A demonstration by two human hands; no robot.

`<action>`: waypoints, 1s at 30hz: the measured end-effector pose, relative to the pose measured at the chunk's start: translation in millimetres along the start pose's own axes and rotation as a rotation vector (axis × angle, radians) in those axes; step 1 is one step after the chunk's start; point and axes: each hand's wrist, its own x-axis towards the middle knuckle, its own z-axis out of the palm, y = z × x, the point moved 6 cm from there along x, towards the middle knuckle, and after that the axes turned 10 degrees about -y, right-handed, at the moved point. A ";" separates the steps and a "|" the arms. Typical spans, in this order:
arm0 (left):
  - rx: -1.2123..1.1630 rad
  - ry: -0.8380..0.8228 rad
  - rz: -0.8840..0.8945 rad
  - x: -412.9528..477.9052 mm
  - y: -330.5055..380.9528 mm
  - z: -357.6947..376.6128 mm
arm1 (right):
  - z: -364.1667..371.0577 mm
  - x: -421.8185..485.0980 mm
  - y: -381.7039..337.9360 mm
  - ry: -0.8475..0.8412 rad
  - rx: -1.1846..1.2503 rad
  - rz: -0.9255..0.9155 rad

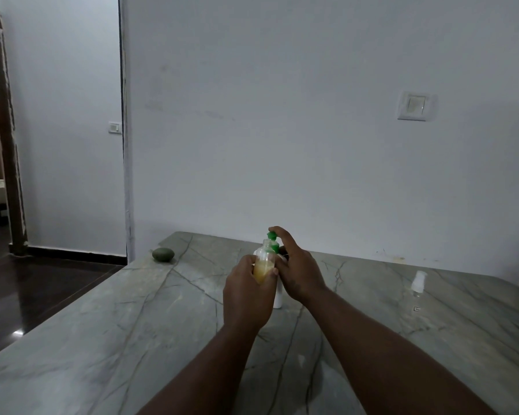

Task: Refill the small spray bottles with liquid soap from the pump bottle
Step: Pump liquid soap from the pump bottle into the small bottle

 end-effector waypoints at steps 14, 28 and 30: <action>0.008 0.004 0.011 2.1 -0.5 2.3 | -4.5 -1.6 -3.9 -0.012 -0.002 0.016; -0.002 0.007 0.021 2.1 -1.5 3.1 | -2.9 0.8 -3.6 -0.012 0.018 0.008; -0.005 0.008 0.026 1.8 -0.9 2.7 | -2.0 0.9 -3.3 -0.012 0.009 0.013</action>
